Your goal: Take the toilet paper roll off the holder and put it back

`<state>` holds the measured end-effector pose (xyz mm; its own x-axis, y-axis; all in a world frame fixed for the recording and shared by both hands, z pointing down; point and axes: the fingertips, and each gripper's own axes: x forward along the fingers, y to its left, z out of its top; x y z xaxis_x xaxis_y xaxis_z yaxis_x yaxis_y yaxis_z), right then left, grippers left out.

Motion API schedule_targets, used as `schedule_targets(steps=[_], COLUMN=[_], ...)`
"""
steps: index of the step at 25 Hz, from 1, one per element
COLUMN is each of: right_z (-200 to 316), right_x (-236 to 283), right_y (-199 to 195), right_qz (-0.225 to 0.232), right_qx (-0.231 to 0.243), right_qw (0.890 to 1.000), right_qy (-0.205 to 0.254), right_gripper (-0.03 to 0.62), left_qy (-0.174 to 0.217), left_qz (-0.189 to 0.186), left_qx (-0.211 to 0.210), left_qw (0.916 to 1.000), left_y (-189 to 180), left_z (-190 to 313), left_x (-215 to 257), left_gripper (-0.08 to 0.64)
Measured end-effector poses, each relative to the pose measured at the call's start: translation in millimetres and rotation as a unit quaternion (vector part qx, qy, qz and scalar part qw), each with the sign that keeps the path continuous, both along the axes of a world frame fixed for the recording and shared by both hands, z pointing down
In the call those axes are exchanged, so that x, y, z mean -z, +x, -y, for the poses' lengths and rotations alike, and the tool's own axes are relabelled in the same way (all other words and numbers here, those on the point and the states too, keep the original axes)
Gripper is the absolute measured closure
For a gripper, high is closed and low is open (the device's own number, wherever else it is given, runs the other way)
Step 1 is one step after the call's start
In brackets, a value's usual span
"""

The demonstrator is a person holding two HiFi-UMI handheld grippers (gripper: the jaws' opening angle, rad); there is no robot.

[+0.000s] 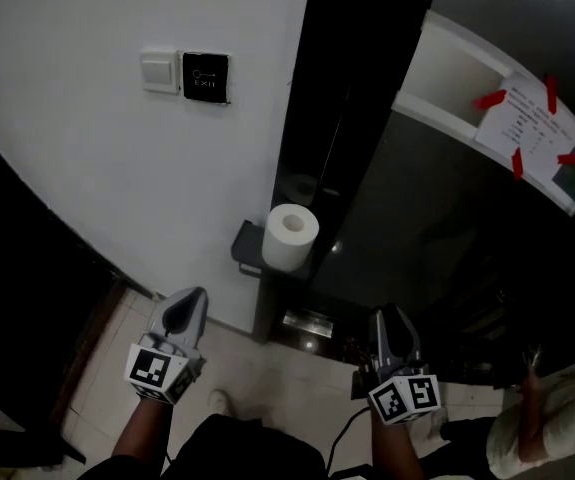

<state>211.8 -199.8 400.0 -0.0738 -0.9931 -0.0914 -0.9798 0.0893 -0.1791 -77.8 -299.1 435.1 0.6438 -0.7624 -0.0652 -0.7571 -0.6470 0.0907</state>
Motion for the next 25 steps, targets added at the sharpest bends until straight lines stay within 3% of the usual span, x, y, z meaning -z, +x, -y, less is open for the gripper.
schedule_targets(steps=[3,8,15,21,25], right_z=[-27.2,-61.5,-94.1,-121.0,-132.6], right_x=[2.8,-8.6,-18.5,-19.1,-16.0], right_y=[11.2,23.5,19.0,3.1,-7.5], right_qz=[0.021,0.037,0.019,0.013,0.016], right_qx=[0.029,0.073,0.103,0.108,0.091], right_qw=[0.999,0.997,0.995,0.994,0.996], right_qy=[0.007,0.006,-0.003,-0.001,0.007], right_gripper=[0.518,0.53,0.546,0.552,0.555], left_qy=[0.003,-0.005,-0.014,0.001,0.004], left_qz=[0.005,0.018,0.024,0.016,-0.003], left_qx=[0.028,0.087,0.133,0.138,0.111], left_qw=[0.9996,0.996,0.9907,0.9903,0.9939], left_y=[0.7,-9.1,-19.1,-30.1,-25.6], left_z=[-38.4,-102.6,-167.2,-186.0,-191.2], left_x=[3.8,-5.4,-3.9,-1.4,12.9], left_gripper=[0.559,0.558,0.558,0.558,0.56])
